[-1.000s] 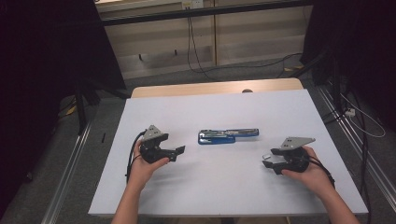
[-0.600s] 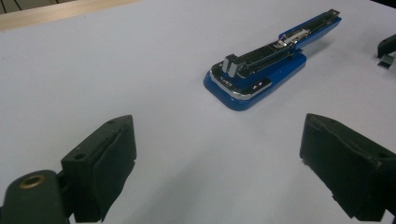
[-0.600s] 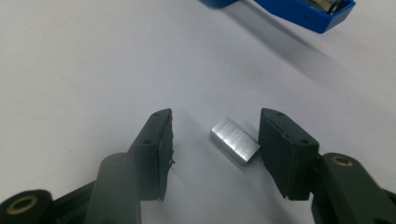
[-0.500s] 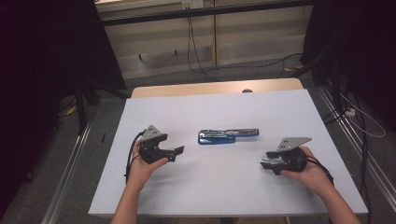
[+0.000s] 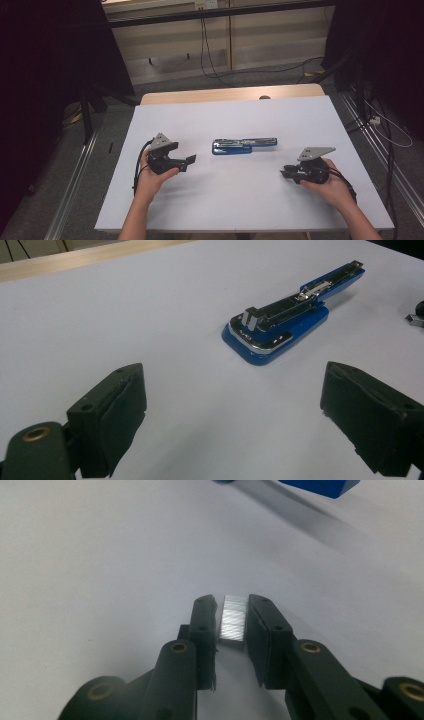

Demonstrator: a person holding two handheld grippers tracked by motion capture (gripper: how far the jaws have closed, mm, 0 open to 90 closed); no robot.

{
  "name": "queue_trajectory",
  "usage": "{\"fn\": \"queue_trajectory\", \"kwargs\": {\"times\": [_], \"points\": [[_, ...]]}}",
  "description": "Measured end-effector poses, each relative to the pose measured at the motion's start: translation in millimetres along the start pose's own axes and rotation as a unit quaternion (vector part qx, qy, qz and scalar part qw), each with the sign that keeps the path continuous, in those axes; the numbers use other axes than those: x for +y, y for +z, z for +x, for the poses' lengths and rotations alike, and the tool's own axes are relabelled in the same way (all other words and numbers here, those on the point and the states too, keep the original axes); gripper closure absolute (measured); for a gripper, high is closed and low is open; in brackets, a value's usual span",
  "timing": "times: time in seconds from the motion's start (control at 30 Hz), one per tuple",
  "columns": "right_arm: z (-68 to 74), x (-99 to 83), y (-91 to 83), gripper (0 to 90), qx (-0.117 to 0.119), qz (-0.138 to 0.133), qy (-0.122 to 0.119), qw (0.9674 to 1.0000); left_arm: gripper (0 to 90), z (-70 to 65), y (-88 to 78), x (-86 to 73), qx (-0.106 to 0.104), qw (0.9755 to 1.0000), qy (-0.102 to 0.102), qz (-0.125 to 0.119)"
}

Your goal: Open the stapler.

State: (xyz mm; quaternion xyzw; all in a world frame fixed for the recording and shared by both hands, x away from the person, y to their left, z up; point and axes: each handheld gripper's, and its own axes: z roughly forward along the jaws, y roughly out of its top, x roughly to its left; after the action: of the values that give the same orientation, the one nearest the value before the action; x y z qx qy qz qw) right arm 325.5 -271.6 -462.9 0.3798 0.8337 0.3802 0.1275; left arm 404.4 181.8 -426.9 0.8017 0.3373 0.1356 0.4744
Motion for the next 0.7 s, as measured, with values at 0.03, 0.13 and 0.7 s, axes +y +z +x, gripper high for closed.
{"fn": "queue_trajectory", "kwargs": {"times": [0.03, 0.13, 0.7], "points": [[0.5, -0.2, 0.0, 74.7, -0.003, -0.001, 0.002, 1.0, 11.3, 0.0, -0.4, -0.1, 0.001, 1.0, -0.002, 0.001], [4.4, 0.4, 0.3, 74.5, -0.016, 0.003, -0.007, 0.9998, 11.3, 0.3, -1.4, 0.3, 0.0, 1.0, -0.002, -0.002], [7.0, -2.3, 1.5, 79.1, -0.031, -0.011, 0.013, 0.9994, 11.5, 1.9, -0.9, 2.9, 0.0, 1.0, -0.002, -0.007]]}}
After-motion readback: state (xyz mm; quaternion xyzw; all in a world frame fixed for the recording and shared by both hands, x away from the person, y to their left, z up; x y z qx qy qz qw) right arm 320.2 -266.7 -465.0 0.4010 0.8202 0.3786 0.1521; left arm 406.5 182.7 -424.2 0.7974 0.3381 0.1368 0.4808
